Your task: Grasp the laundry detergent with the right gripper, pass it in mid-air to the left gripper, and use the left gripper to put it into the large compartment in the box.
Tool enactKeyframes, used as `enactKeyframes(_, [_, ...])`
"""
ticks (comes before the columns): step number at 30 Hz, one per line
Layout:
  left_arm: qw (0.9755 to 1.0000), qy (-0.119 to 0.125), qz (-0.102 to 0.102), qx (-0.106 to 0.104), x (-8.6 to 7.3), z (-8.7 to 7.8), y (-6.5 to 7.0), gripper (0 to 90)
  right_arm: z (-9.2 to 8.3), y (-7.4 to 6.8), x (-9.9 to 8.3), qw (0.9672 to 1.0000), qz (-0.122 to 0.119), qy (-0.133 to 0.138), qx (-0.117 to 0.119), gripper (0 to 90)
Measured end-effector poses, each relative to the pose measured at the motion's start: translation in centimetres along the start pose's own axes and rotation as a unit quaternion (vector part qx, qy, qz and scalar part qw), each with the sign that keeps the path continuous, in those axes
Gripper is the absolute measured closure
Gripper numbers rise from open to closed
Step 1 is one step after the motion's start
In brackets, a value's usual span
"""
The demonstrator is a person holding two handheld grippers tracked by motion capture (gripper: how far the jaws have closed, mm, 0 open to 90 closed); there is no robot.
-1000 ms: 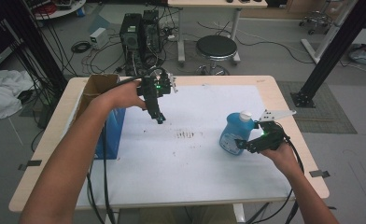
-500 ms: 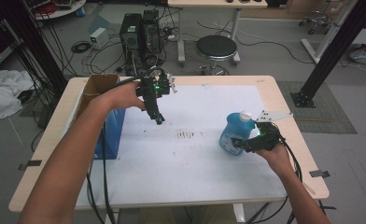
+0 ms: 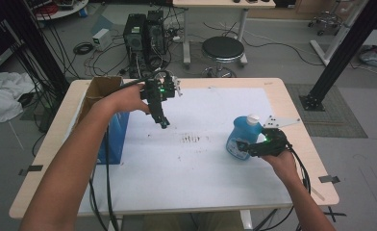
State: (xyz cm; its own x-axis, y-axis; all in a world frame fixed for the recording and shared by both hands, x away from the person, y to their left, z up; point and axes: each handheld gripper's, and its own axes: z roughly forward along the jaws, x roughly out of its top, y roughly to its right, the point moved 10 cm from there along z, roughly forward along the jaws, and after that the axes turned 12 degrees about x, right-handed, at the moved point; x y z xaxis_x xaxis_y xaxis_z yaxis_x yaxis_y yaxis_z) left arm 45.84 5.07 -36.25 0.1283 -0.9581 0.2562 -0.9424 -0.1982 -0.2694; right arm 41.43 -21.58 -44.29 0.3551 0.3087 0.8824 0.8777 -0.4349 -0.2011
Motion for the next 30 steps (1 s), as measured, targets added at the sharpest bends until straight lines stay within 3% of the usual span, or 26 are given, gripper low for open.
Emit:
enactKeyframes(1, [1.0000, 0.000, 0.000, 0.000, -0.01, 0.03, 0.02, 2.1, -0.06, 0.02, -0.09, 1.0000, -0.001, 0.003, 0.002, 23.6])
enactKeyframes(24, [1.0000, -0.002, -0.001, -0.001, -0.08, 0.15, 0.12, 2.0, 0.19, 0.50, -0.16, 0.9998, -0.011, 0.003, -0.016, 33.4])
enactKeyframes(30, [1.0000, -0.002, -0.002, -0.002, -0.15, 0.27, 0.14, 2.0, 0.20, 0.39, -0.06, 0.9994, -0.028, 0.004, -0.018, 38.9])
